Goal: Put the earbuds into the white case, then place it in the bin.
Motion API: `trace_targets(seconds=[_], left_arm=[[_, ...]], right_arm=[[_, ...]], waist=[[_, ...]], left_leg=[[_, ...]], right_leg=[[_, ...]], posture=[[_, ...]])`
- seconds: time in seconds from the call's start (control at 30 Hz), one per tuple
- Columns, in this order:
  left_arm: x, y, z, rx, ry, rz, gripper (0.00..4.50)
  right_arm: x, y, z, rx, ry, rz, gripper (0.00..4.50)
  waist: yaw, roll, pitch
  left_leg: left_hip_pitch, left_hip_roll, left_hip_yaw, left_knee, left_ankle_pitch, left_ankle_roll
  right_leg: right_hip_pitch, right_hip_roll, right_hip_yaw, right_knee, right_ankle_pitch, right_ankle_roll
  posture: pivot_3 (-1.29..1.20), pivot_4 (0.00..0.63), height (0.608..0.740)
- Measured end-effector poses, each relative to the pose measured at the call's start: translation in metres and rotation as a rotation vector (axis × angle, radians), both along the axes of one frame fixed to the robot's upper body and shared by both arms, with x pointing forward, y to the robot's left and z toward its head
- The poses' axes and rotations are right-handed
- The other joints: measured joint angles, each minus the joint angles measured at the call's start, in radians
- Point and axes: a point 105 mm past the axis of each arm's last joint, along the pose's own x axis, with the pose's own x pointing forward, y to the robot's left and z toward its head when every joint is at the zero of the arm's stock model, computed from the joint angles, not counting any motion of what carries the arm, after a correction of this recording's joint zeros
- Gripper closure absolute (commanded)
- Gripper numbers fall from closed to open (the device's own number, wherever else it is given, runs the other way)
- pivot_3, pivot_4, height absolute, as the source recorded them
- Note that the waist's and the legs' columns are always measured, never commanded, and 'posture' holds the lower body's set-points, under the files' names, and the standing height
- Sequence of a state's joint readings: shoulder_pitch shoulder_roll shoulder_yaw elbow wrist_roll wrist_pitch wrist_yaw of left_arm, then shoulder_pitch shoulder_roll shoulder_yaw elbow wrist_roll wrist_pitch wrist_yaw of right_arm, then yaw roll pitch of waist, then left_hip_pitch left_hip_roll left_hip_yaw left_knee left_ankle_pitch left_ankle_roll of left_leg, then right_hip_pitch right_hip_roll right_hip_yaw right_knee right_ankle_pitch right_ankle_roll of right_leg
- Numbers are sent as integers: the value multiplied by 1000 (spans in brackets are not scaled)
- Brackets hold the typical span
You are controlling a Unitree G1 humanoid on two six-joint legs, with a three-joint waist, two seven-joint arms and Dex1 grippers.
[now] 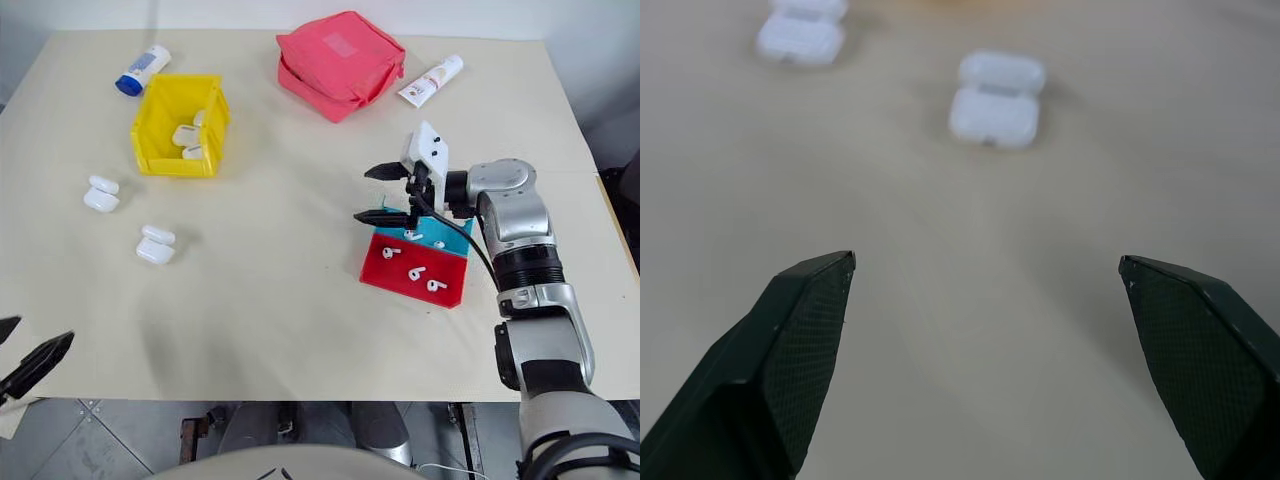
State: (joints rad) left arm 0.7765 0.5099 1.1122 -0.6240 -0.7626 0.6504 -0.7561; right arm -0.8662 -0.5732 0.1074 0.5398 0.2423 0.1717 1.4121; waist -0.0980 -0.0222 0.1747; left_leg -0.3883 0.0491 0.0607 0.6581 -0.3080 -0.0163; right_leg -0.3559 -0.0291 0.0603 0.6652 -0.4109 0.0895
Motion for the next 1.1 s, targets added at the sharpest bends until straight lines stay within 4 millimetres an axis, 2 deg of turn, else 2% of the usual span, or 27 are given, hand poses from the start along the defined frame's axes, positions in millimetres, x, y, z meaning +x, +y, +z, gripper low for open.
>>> trace_targets(seconds=[0.1,0.33,0.63,0.73,0.8,1.0,1.1], left_arm=[[-11,4,3,12,-11,25,7],[-9,5,9,48,-50,16,7],[53,-6,18,77,-67,-82,7],[88,-10,26,114,-15,-128,7],[102,-13,30,129,2,-135,7],[135,-5,20,127,155,-91,7],[150,-8,16,88,232,-87,7]], right_arm=[[-4,-3,7,3,-5,52,21],[-1,-8,8,-5,-14,57,21],[-3,-5,1,0,-14,45,21],[-5,-4,-1,-2,-12,45,21],[-7,-2,1,-2,-21,50,21],[-13,-6,-5,2,-7,29,21],[-17,-11,-6,0,-11,9,21]], waist=[[6,0,0],[10,0,0],[11,2,1],[13,2,1],[11,3,2],[4,4,3],[12,4,4]], left_leg=[[1,0,-1,0,0,0],[1,0,0,0,-1,0],[0,0,0,1,-1,0],[0,0,-2,1,0,-1],[1,-1,-2,2,0,-2],[-1,0,-1,1,2,-5],[-1,0,-1,2,2,-5]], right_leg=[[1,0,0,-1,0,0],[1,0,0,-2,0,0],[1,0,0,-1,0,0],[0,1,-1,2,0,0],[0,0,-1,5,0,0],[-3,1,-1,9,0,0],[-3,0,-1,10,0,0]], posture=[[0,150,740],[0,150,740],[0,150,740],[0,150,740],[0,150,740],[0,150,740],[0,150,740]])
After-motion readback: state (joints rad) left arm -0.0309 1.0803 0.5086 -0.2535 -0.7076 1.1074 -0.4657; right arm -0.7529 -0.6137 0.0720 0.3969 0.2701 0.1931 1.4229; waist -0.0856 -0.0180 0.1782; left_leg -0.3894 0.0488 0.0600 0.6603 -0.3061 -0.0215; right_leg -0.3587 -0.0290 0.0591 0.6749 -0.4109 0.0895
